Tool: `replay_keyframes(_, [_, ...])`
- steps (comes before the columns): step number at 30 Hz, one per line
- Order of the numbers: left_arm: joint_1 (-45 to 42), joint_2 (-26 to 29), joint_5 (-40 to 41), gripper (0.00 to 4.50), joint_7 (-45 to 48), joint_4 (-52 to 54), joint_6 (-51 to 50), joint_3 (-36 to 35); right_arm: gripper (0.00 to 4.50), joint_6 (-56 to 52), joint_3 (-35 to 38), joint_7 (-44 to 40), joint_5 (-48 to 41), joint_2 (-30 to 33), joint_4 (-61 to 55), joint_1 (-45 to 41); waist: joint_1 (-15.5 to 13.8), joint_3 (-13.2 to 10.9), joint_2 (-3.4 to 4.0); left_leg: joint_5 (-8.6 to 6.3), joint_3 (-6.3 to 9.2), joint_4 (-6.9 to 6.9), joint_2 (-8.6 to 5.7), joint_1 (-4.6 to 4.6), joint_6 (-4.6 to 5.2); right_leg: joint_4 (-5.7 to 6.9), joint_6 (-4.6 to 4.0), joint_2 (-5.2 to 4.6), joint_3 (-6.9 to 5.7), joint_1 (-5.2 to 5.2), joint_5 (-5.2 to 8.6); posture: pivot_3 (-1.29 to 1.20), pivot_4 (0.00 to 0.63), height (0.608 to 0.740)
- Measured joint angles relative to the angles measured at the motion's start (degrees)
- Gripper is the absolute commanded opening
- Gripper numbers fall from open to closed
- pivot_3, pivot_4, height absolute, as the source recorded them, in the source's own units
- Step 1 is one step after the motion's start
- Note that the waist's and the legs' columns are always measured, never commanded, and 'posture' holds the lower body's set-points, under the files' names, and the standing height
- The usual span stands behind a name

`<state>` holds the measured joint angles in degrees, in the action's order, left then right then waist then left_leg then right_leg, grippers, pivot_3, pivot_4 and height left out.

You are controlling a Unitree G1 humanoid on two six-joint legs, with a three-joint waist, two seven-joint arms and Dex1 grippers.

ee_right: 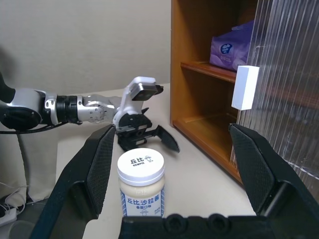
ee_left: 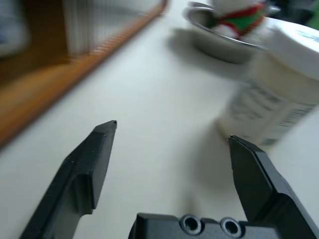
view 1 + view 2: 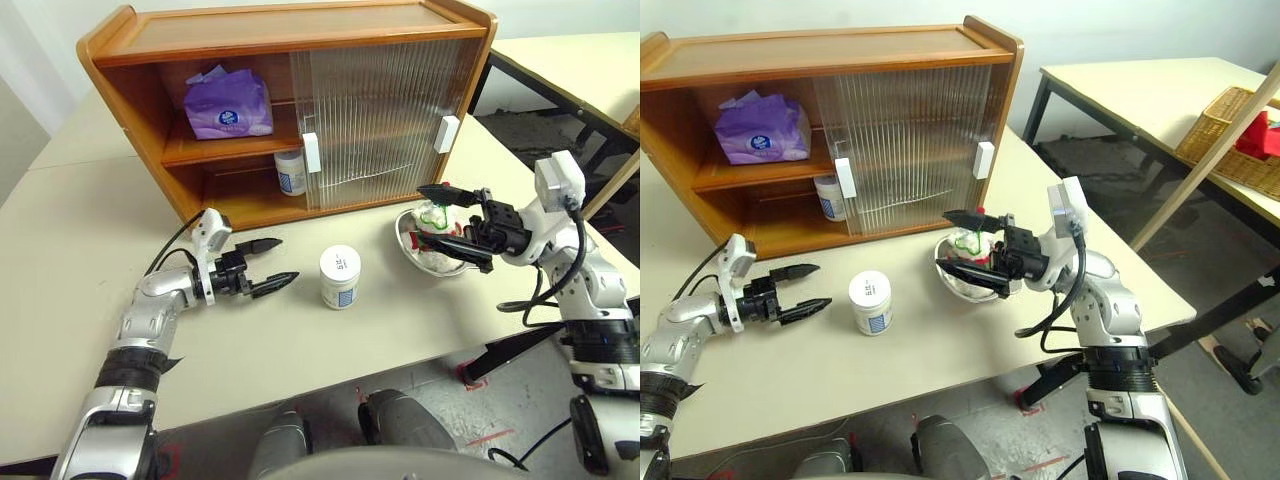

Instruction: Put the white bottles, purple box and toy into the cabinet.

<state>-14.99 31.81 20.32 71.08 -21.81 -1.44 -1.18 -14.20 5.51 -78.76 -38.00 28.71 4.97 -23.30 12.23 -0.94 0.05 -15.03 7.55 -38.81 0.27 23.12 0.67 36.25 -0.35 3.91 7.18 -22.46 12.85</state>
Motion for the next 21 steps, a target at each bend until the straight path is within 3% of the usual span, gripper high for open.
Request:
replay_keyframes(10, [-0.15,-3.89,-6.93,4.48,0.69,1.82,1.71,10.86,4.50,0.01,-0.28,0.74,0.72,0.00,0.11,0.00,0.11,0.07,0.10,0.02,-0.01,-0.04,0.08,-0.08,0.04,0.00,-0.02,0.08,0.00,0.04,-0.11,-0.26,0.010,0.740])
replay_keyframes(21, [-2.65,-8.64,-8.79,4.48,-1.97,-1.08,3.63,12.74,4.50,0.00,-0.38,1.41,0.89,0.04,0.11,-0.01,-0.08,0.14,0.22,0.05,-0.02,-0.04,0.08,-0.12,0.07,-0.01,0.11,0.11,0.02,0.14,-0.08,-0.26,0.009,0.740])
